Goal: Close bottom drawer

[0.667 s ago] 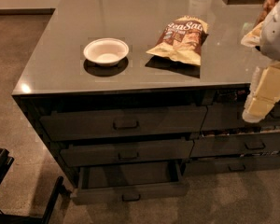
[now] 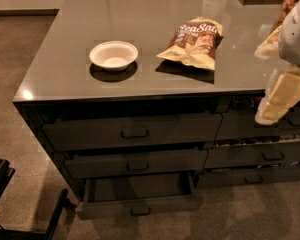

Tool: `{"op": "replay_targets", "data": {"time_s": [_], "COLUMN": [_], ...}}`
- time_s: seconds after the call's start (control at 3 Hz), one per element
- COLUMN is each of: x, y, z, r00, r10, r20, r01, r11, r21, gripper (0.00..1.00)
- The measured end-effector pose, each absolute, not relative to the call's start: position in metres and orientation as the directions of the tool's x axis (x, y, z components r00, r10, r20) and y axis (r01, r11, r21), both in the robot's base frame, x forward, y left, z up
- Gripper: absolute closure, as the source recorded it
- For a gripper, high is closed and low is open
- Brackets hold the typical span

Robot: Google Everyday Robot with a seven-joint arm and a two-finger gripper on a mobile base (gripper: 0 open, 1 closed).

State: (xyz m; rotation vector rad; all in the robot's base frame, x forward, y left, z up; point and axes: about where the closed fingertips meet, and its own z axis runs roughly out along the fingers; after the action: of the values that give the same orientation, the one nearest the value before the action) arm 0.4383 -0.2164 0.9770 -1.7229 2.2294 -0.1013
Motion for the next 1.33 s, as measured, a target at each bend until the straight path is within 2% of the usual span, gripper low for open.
{"op": "replay_targets", "data": {"time_s": [0.33, 1.0, 1.33], "x": [0.436, 0.429, 0.424], "y": [-0.211, -0.168, -0.166], "z": [0.949, 0.778, 0.758], "r00": [-0.22, -0.219, -0.225], "r10": [-0.953, -0.927, -0.927], "r20": [-0.21, -0.306, -0.301], "r01": [-0.936, -0.966, -0.967], "r11": [0.266, 0.249, 0.249], "r21": [-0.229, -0.063, -0.046], "gripper": [0.42, 0.88, 1.0]}}
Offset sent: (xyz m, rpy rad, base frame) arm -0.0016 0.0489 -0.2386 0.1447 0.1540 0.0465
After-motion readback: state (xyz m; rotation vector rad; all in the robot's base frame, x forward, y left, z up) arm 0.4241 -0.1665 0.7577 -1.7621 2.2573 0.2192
